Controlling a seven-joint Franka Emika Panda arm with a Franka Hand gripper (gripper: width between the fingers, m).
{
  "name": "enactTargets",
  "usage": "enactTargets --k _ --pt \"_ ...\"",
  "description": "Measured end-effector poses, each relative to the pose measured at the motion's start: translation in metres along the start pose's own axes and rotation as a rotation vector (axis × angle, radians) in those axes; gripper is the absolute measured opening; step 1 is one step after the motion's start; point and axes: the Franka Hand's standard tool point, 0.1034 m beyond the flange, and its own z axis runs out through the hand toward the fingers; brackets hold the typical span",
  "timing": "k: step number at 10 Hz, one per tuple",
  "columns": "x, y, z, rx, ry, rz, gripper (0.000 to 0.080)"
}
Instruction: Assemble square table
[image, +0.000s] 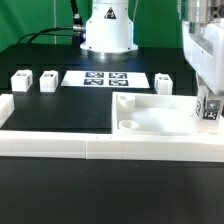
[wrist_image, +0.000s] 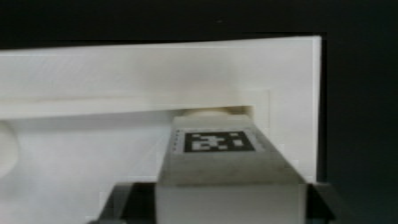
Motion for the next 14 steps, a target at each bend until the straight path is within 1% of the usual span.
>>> enactTargets --k 1,2,3,6,10,11,12,13,14 --pt "0.0003 0.0001 -0.0001 0.011 0.0 0.178 0.029" --pt "-0.001 0.0001 -0.0007 0.032 -0.003 0.228 0.029" --pt "-0.0011 0.0002 -0.001 0.042 -0.016 0.253 0.0291" --pt "0.0013 0.0007 -0.0008 0.049 -0.016 0.28 0.0293" --pt "0.0014 0.0018 -0.0004 0.052 -0.002 0.235 0.0299" --pt "0.0014 0.0018 -0.0003 0.052 -0.002 0.235 0.0513" --pt "0.001 0.0017 -0.0003 0.053 0.0 0.174 0.0513" --pt "-0.0028 0.0027 -0.0002 0.048 0.001 0.038 0.062" --pt "-0.0078 0.0035 -0.0021 0.026 -0.004 -0.051 0.0641"
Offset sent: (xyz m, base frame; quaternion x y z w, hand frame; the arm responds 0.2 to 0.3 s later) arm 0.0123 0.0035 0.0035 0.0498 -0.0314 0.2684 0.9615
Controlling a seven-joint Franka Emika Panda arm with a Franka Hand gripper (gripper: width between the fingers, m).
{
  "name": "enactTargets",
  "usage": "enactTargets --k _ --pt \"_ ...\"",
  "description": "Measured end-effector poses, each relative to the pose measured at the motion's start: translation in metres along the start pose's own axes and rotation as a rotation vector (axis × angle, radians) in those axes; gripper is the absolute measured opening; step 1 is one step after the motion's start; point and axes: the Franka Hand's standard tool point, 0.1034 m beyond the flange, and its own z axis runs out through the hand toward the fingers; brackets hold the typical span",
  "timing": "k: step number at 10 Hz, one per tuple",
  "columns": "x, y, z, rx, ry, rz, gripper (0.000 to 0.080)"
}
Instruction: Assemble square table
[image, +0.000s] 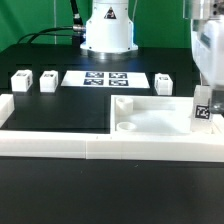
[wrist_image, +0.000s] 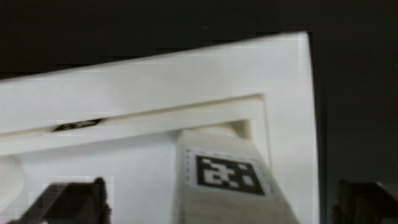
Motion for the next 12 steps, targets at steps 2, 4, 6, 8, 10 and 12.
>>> enactTargets --k 2,4,6,8,10,12 --pt "-0.002 0.001 0.001 -0.004 -0.001 -0.292 0.0648" --pt "-0.001 0.0 0.001 -0.003 -0.001 -0.439 0.0649" --pt "0.002 -0.001 0.001 -0.004 0.003 -0.624 0.0649" --pt "0.017 -0.005 0.0 -0.006 0.009 -0.833 0.0649" --pt "0.017 -0.007 0.0 -0.022 0.04 -1.06 0.0649" --pt "0.018 -0.009 0.0 -0.023 0.047 -1.092 0.0649"
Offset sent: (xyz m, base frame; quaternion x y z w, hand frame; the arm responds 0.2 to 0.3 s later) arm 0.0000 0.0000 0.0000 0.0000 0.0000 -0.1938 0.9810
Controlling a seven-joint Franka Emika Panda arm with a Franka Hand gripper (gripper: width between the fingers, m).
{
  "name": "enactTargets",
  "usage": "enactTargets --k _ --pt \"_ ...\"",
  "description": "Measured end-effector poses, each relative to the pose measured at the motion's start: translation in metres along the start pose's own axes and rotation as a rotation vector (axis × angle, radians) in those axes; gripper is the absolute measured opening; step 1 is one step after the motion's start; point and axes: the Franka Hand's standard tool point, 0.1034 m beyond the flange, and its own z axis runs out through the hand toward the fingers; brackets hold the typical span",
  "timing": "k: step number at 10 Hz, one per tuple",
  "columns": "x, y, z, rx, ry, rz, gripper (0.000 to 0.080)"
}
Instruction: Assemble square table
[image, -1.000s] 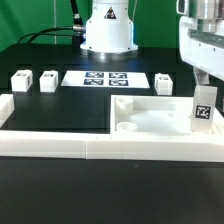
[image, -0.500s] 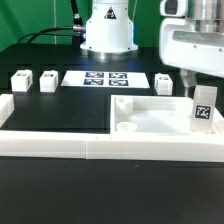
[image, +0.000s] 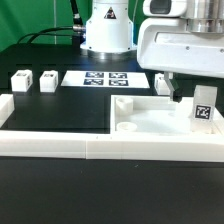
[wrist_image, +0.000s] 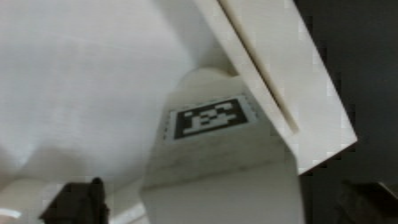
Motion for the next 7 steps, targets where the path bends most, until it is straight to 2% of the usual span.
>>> enactTargets --k 1,2,3,4,7 --pt "0.0 0.0 0.0 0.001 0.0 0.016 0.0649" --pt "0.0 0.0 0.0 0.0 0.0 0.03 0.0559" --pt "0.0 0.0 0.0 0.0 0.0 0.03 0.0376" --pt "0.001 0.002 0.0 -0.002 0.002 0.054 0.0308" --pt "0.007 0.015 -0.001 -0.036 0.011 0.22 0.0308"
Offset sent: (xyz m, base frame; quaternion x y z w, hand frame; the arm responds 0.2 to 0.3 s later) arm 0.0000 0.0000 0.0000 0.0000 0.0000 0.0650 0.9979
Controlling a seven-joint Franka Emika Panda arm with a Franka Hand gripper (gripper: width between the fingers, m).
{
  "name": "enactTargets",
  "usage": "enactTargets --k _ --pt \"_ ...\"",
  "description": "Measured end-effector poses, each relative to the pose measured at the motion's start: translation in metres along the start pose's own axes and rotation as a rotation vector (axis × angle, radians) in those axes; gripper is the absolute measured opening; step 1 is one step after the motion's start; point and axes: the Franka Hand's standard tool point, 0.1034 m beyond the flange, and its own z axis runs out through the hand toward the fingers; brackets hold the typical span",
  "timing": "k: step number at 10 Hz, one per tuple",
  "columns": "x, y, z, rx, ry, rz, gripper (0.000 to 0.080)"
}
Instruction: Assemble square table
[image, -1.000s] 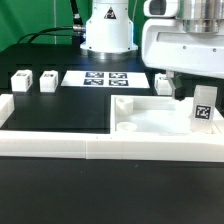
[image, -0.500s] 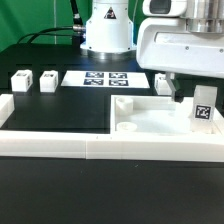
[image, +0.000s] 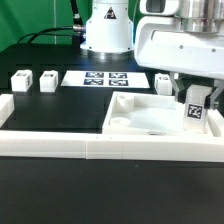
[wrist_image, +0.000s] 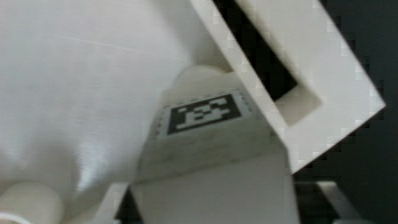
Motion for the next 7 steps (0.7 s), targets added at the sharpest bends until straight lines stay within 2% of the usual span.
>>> enactTargets --k 2,5,6,7 --pt "0.0035 0.005 0.0001 -0.011 0.005 0.05 0.0309" --pt "0.004 0.0054 0.0 -0.012 0.006 0.042 0.031" --pt "0.0041 0.0054 0.0003 -0.012 0.006 0.043 0.0382" --pt "0.0041 0.0053 0.0003 -0.011 0.006 0.043 0.0382"
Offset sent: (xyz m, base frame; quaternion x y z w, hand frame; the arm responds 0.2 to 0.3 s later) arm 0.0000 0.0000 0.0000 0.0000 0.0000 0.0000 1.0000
